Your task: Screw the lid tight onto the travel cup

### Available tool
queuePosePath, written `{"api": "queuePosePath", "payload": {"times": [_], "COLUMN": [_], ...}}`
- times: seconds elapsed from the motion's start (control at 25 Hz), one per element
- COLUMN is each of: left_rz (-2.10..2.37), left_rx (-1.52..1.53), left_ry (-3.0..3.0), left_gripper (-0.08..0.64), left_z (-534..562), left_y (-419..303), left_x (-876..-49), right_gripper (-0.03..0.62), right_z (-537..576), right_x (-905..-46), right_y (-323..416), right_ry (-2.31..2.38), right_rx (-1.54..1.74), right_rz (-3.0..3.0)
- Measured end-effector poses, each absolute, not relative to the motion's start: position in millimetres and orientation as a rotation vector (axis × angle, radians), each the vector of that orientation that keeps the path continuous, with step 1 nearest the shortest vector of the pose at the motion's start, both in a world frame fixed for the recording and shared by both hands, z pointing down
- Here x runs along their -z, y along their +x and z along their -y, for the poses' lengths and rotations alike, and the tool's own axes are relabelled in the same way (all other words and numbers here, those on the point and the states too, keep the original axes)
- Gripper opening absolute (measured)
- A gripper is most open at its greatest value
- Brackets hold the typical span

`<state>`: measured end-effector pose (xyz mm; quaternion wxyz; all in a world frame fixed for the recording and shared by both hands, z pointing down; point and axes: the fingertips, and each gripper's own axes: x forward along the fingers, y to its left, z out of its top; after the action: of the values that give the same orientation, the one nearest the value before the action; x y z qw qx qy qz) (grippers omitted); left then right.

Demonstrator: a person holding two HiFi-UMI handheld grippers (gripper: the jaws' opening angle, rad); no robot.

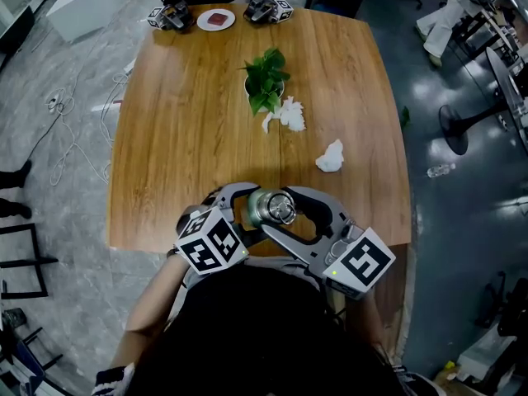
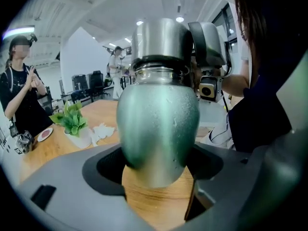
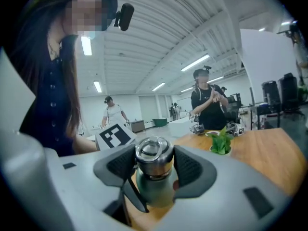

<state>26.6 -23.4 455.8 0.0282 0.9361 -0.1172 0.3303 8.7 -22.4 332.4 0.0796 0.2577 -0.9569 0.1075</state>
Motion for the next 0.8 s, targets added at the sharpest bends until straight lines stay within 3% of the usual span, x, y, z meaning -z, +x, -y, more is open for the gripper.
{"api": "queuePosePath", "payload": {"times": [0.52,0.8], "left_rz": [0.749,0.297], "left_rx": [-0.993,-0.808], "left_ry": [2.782,2.870], "left_gripper": [0.388,0.387], "left_z": [48,26], "left_y": [23,26], "left_x": [-453,-443], "right_gripper": [0.249,0.275], "right_z": [41,17], "right_x": [-349,-327], "right_y": [10,7], "right_ry": [1.176,0.785], "right_rx": [-0.372,-0.381], "right_rz": [2.681,2.865]}}
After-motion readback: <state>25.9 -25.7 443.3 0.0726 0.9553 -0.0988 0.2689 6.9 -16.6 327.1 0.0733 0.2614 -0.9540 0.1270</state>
